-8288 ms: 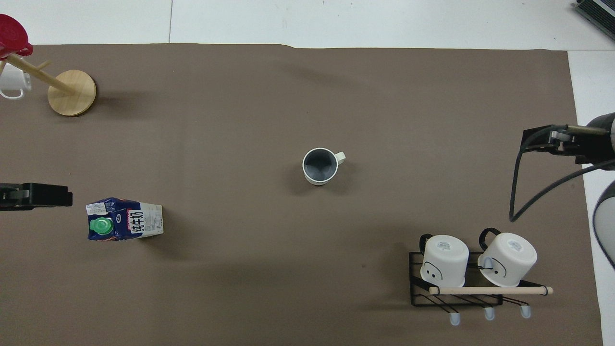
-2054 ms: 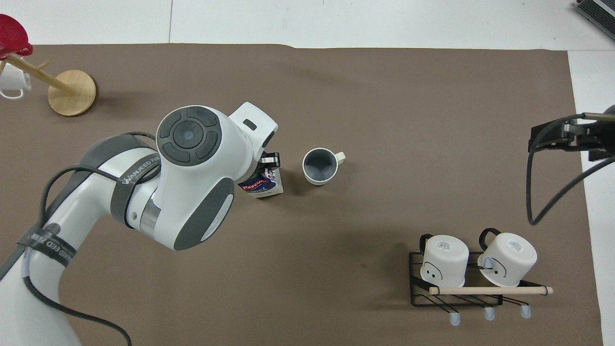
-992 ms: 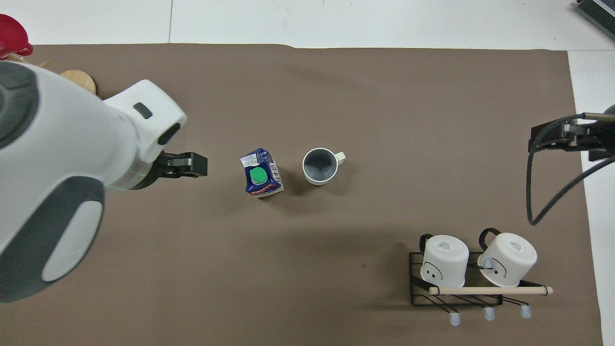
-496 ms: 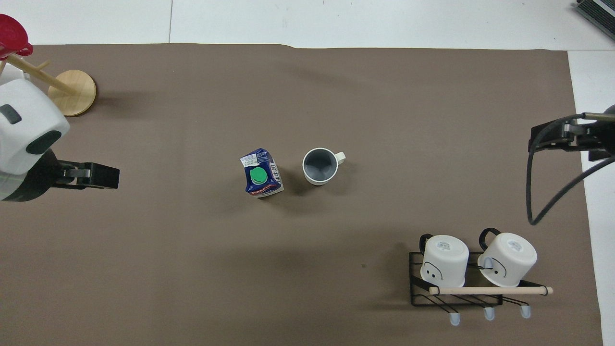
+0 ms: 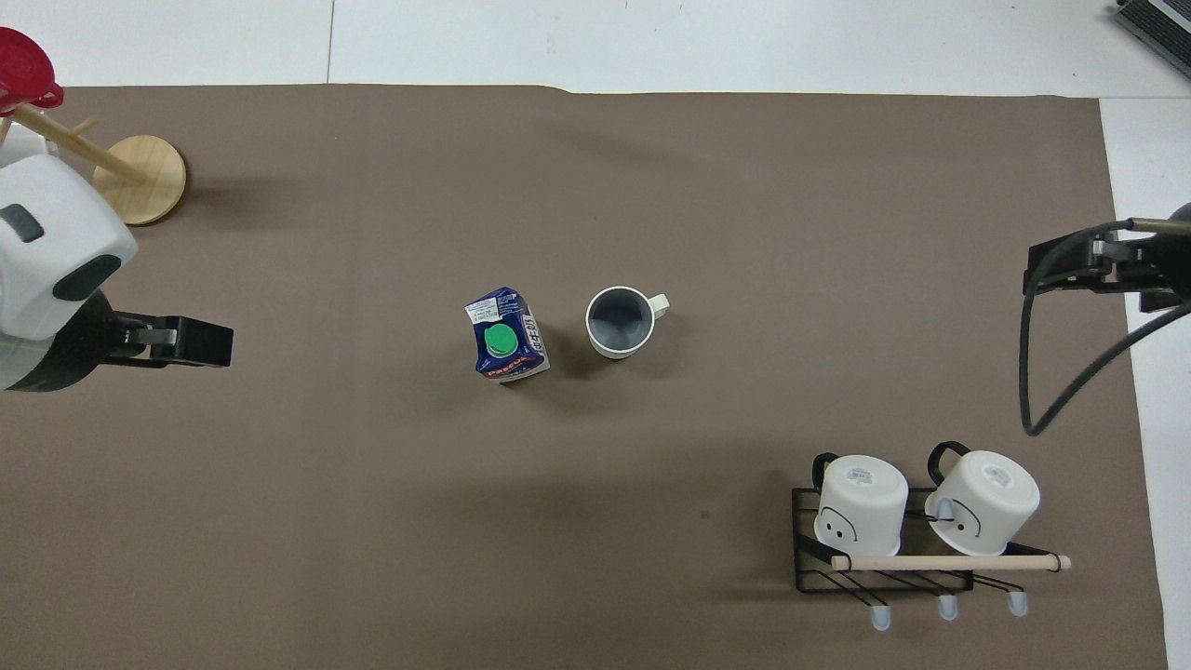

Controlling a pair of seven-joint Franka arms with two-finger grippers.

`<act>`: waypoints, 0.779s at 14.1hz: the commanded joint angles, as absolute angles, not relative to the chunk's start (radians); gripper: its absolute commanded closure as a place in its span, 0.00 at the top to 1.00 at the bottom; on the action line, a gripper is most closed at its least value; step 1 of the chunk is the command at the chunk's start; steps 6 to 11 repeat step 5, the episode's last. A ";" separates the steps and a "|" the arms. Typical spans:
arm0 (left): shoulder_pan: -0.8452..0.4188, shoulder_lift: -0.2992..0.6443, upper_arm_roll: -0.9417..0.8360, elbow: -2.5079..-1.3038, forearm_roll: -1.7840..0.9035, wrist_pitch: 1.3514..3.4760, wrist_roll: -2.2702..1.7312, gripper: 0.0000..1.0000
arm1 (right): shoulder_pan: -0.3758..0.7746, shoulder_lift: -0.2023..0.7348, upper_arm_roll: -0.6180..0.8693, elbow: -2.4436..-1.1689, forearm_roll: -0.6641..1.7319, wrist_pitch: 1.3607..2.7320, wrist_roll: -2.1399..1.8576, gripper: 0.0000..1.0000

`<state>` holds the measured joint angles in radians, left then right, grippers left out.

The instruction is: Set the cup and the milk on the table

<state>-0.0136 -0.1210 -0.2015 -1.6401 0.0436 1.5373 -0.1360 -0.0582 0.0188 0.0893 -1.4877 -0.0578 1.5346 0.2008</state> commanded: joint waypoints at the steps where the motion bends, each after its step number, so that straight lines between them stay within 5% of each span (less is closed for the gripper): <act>1: 0.026 -0.132 -0.209 -1.651 0.000 1.536 -0.120 1.00 | -0.063 0.021 0.091 -1.479 -0.037 1.532 0.169 1.00; 11: 0.044 -0.130 -0.210 -1.651 -0.048 1.545 -0.121 1.00 | -0.063 0.021 0.091 -1.479 -0.037 1.532 0.169 1.00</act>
